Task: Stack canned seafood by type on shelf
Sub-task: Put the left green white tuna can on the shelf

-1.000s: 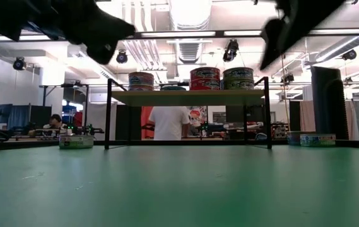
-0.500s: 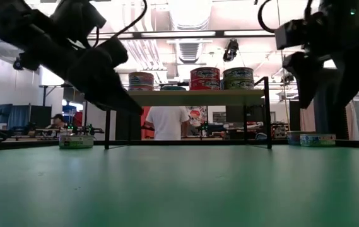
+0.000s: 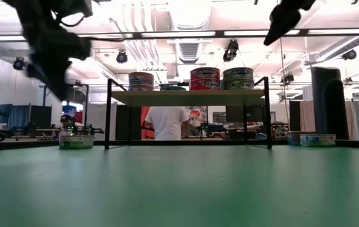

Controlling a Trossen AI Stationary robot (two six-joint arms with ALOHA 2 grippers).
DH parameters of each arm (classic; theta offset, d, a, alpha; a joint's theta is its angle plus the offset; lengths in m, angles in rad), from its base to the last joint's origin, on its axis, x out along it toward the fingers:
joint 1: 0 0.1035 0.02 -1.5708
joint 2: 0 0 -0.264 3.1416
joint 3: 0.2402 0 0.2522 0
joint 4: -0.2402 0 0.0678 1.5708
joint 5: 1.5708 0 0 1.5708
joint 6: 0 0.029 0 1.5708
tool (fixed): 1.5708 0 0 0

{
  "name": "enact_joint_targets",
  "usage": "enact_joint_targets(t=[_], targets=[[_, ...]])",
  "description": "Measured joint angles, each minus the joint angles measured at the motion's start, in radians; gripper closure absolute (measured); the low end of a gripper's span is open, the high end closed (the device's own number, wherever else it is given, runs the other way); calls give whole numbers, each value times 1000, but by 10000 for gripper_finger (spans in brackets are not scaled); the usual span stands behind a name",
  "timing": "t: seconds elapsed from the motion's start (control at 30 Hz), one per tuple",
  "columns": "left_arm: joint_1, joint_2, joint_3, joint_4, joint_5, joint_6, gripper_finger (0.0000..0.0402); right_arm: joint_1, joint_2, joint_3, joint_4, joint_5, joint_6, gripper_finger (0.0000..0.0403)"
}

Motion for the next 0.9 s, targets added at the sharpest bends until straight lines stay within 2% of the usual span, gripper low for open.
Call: enact_joint_targets(t=[0.07,0.13,0.23,0.33,0.4,0.53,0.63,0.77,0.9], targets=[[2,-14,47,-168,-24,-107,402,-29,-23,16,2,0,107,21],[21,-39,84,-228,-80,-176,402,-50,-32,59,7,-1,197,21],[98,-76,97,-209,-165,-238,402,-60,-28,165,13,10,220,21],[201,-115,73,-179,-286,-310,402,-58,-9,279,17,63,160,21],[276,-140,42,-149,-312,-369,402,-59,7,347,16,77,130,21],[399,-186,-32,-10,-313,-508,402,-59,26,450,7,83,49,21],[460,-193,-92,163,-321,-564,402,-61,28,488,6,91,33,21],[504,-175,-177,458,-322,-591,402,-70,28,500,-16,94,121,21],[511,-161,-232,565,-345,-660,402,-62,28,487,-171,82,165,21]])
